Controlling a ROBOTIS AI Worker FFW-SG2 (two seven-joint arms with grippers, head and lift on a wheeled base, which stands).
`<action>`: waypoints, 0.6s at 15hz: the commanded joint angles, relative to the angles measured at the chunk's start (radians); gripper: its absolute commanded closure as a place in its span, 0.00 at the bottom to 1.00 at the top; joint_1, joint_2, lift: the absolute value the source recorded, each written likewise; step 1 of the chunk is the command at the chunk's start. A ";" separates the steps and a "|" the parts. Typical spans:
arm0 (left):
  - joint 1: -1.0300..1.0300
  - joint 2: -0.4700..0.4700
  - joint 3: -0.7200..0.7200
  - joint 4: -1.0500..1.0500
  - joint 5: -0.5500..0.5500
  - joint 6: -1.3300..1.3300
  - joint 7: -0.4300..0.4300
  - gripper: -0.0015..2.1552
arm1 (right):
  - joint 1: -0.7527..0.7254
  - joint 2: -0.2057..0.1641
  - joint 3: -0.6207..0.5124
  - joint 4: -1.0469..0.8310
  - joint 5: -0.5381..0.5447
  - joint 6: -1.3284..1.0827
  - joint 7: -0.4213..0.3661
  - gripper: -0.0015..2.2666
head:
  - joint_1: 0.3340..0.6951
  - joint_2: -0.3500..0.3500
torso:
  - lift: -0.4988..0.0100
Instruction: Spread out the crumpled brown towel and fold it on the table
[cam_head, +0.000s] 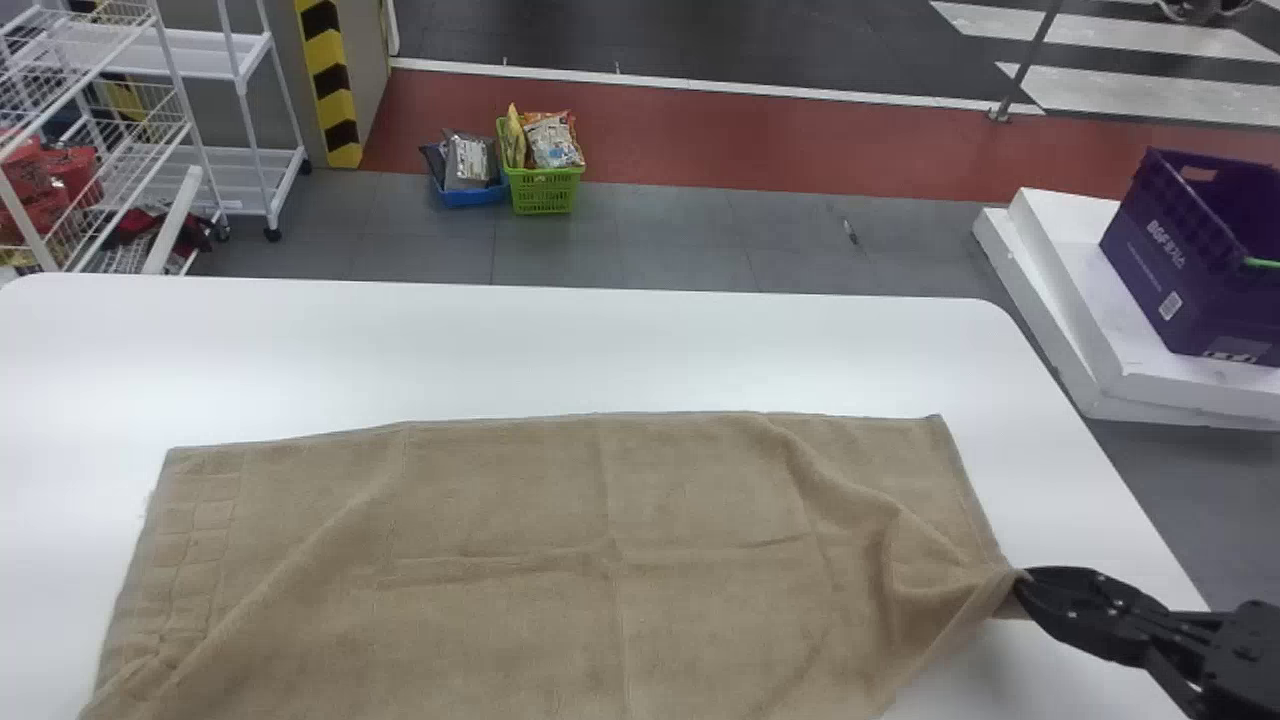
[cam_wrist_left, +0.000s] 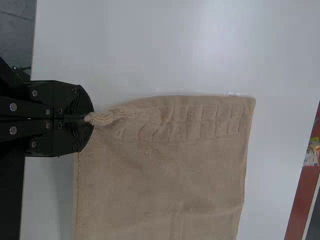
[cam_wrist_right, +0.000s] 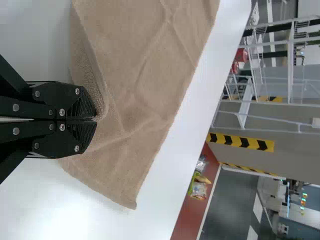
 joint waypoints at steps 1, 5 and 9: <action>0.001 -0.001 0.017 0.012 0.005 -0.056 0.010 0.60 | 0.021 -0.015 -0.011 0.003 0.012 -0.003 0.032 0.74 | 1.00 0.31 | 0.73; -0.003 0.000 0.037 0.024 -0.009 -0.059 0.024 0.60 | 0.050 -0.015 -0.031 -0.016 0.018 0.000 0.093 0.74 | 1.00 0.36 | 0.73; 0.000 0.000 0.043 0.027 -0.029 -0.062 0.024 0.60 | 0.072 -0.024 -0.040 -0.016 0.040 0.000 0.109 0.74 | 1.00 0.39 | 0.73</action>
